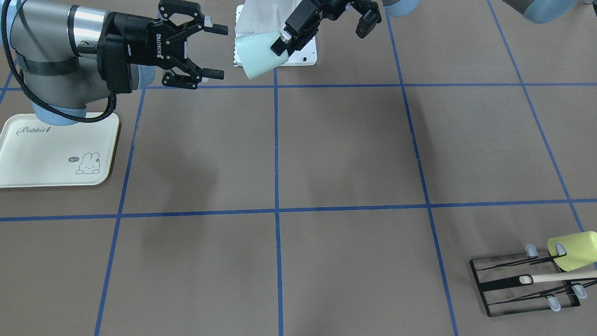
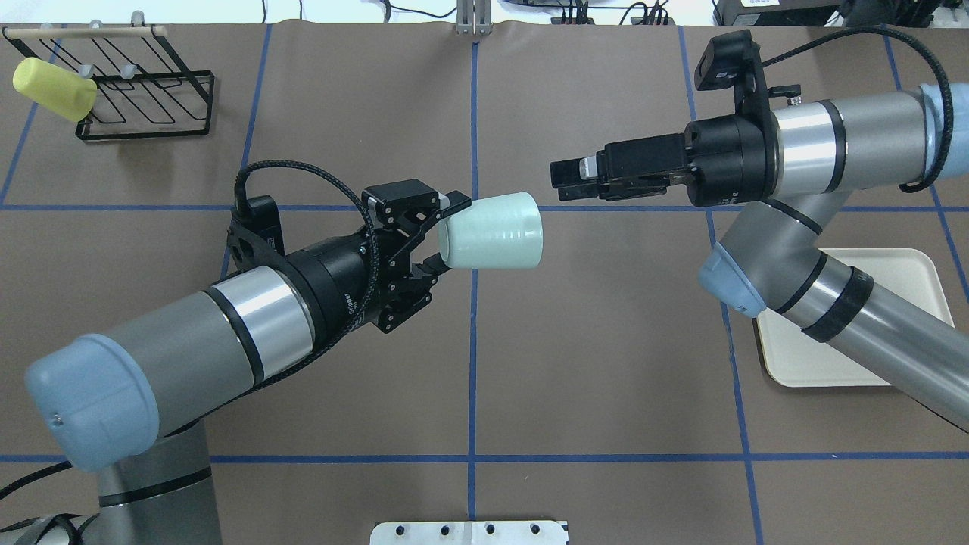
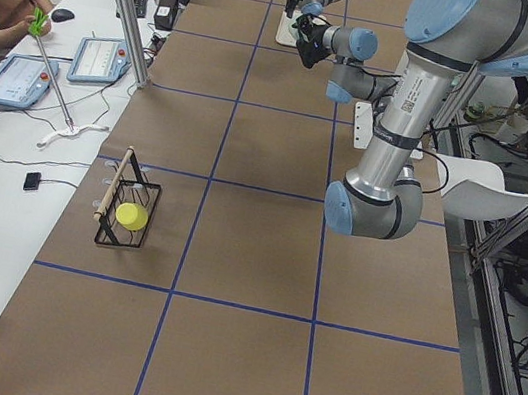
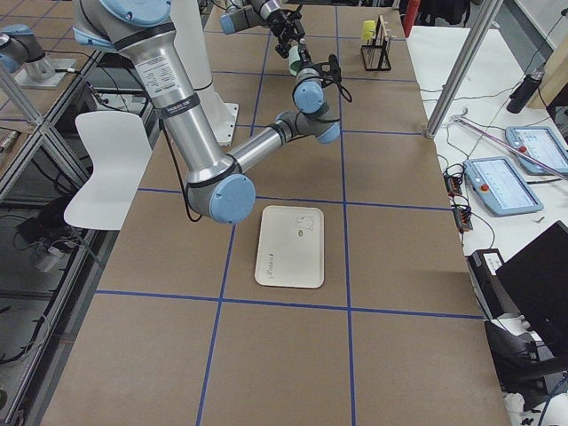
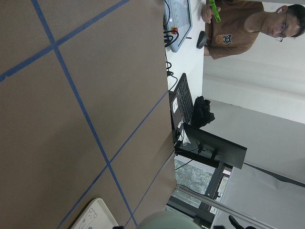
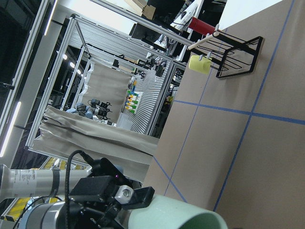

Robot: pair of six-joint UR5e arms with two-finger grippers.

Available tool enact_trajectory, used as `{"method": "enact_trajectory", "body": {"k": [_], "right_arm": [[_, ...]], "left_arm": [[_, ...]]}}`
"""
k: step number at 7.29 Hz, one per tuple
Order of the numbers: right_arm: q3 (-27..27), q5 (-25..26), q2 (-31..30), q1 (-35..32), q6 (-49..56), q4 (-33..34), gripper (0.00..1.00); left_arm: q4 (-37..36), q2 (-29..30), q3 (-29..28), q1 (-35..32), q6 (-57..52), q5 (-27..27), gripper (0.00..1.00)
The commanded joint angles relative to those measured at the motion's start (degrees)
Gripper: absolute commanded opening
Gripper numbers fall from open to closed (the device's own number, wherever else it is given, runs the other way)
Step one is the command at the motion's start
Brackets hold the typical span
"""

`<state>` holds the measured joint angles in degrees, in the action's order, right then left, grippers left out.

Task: Left arm grabs green cup and hands to right arm on tray

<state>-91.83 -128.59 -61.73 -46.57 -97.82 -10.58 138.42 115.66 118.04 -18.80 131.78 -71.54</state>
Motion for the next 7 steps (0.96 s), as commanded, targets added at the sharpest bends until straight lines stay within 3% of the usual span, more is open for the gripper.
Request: {"method": "enact_trajectory", "body": {"k": [1,4,7], "right_arm": [[0.1,0.1,0.3,1.0,0.0,0.1,0.86],[0.0,0.0,0.5,2.1,0.0,0.2,0.85],[-0.2,-0.2,0.5,2.6,-0.1,0.2,0.75]], "left_arm": [[-0.1,0.3,-0.1,0.1,0.1,0.0,0.17],[0.0,0.4,-0.4,0.1,0.1,0.0,0.17],[0.0,0.4,-0.4,0.1,0.1,0.0,0.17]]}}
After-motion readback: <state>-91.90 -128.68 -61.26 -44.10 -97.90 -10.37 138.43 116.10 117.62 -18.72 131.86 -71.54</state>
